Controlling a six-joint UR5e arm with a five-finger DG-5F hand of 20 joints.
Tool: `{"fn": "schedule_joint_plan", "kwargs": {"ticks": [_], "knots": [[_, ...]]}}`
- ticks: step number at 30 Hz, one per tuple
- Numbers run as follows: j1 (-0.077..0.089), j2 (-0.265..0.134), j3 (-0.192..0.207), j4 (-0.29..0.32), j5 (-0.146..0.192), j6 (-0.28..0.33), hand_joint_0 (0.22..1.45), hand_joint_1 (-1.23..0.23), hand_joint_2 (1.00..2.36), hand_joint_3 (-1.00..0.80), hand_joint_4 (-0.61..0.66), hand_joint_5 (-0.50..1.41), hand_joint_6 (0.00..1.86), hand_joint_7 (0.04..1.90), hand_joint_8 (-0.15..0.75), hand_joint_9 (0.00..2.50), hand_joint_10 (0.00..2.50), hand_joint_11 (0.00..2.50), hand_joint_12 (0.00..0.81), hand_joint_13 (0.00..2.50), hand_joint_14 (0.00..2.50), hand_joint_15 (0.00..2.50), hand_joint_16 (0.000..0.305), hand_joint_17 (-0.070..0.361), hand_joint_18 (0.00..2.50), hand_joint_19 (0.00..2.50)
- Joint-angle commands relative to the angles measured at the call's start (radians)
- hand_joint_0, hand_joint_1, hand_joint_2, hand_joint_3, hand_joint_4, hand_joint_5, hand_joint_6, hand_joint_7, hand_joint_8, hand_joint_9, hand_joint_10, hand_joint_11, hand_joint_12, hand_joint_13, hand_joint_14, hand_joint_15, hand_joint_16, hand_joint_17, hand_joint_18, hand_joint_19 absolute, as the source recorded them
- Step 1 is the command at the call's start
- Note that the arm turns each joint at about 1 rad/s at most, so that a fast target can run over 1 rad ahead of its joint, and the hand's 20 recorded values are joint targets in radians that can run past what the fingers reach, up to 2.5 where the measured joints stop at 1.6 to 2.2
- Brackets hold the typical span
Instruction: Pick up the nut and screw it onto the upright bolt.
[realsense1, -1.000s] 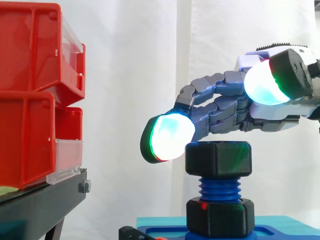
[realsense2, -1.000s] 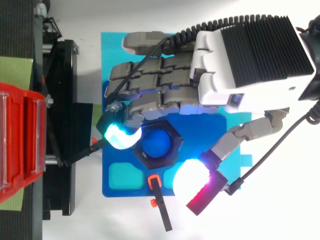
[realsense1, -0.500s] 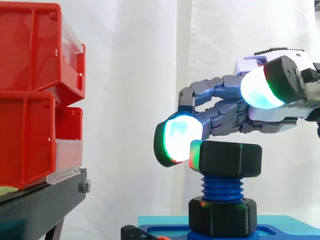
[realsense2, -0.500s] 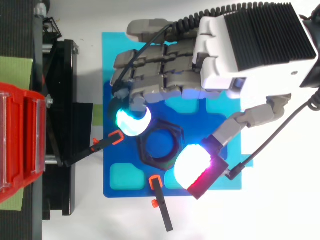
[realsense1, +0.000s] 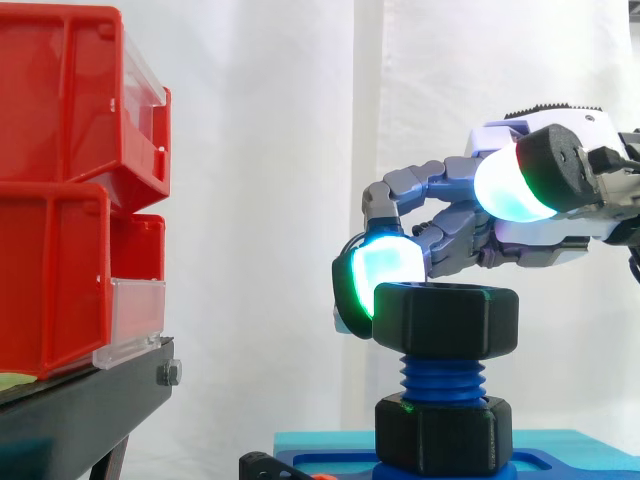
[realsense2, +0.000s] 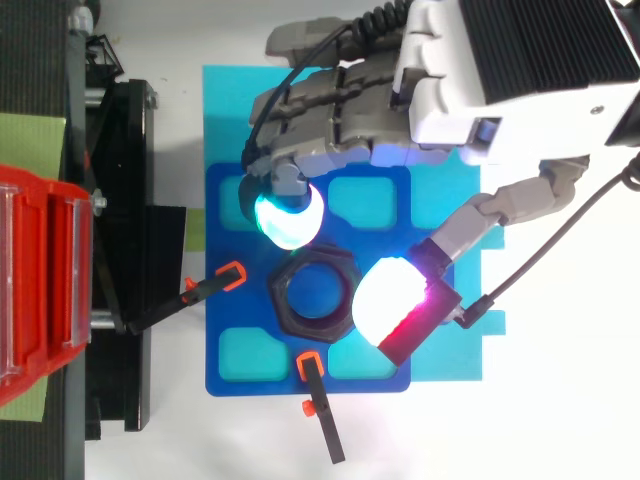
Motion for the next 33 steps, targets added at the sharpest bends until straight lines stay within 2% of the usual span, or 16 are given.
{"fn": "schedule_joint_plan", "kwargs": {"ticks": [1,3,5,7,14,18,20,22,23,26,33], "knots": [[-0.003,0.0,0.0,0.004,-0.001,0.0,0.48,-0.34,1.0,-0.5,0.17,-0.02,0.6,1.36,0.268,0.83,0.0,0.0,0.265,0.62,0.0,0.0,0.02,0.045,0.24,0.0],[-0.003,0.0,0.001,0.004,-0.001,0.0,0.49,-0.34,1.0,-0.5,0.15,0.0,0.63,1.28,0.258,0.98,0.0,0.0,0.237,0.72,0.0,0.0,0.015,0.034,0.36,0.0],[-0.004,0.0,0.0,0.004,-0.001,0.0,0.5,-0.35,1.0,-0.5,0.08,0.04,0.66,1.2,0.208,1.31,0.0,0.0,0.175,0.95,0.0,0.0,0.007,0.017,0.59,0.0],[-0.004,0.0,0.0,0.004,-0.001,0.0,0.51,-0.36,1.0,-0.5,0.05,0.05,0.67,1.16,0.189,1.46,0.0,0.0,0.145,1.05,0.0,0.0,0.004,0.008,0.7,0.0],[-0.004,0.0,0.001,0.004,-0.001,0.0,0.51,-0.37,1.0,-0.5,0.04,0.06,0.68,1.09,0.163,1.69,0.0,0.12,0.126,1.18,0.0,0.01,0.001,0.002,0.85,0.0],[-0.004,0.0,0.0,0.008,-0.001,0.003,0.51,-0.37,1.0,-0.5,0.04,0.06,0.66,1.15,0.163,1.69,0.0,0.14,0.13,1.18,0.0,0.01,0.002,0.004,0.82,0.0],[-0.004,0.0,0.0,0.011,-0.003,0.003,0.51,-0.35,1.0,-0.5,0.11,0.06,0.52,1.41,0.214,1.62,0.0,0.16,0.158,1.09,0.0,0.0,0.005,0.011,0.72,0.0],[-0.004,0.0,0.0,0.014,-0.007,0.003,0.5,-0.35,1.0,-0.5,0.17,0.02,0.5,1.34,0.246,1.54,0.01,0.17,0.18,1.03,0.0,0.0,0.006,0.014,0.67,0.0],[-0.004,0.0,0.001,0.016,-0.009,0.003,0.5,-0.34,1.0,-0.5,0.19,0.0,0.5,1.24,0.252,1.46,0.0,0.15,0.192,0.99,0.0,0.0,0.008,0.018,0.63,0.0],[-0.004,0.002,0.001,0.031,-0.017,0.003,0.5,-0.34,1.0,-0.5,0.22,-0.05,0.5,1.07,0.247,1.35,0.0,0.12,0.211,0.93,0.0,0.0,0.012,0.027,0.58,0.0],[-0.015,0.002,0.021,0.036,-0.044,0.003,0.48,-0.34,1.0,-0.5,0.21,-0.12,0.5,0.87,0.235,1.11,0.0,0.01,0.246,0.78,0.0,0.0,0.02,0.046,0.47,0.0]]}}
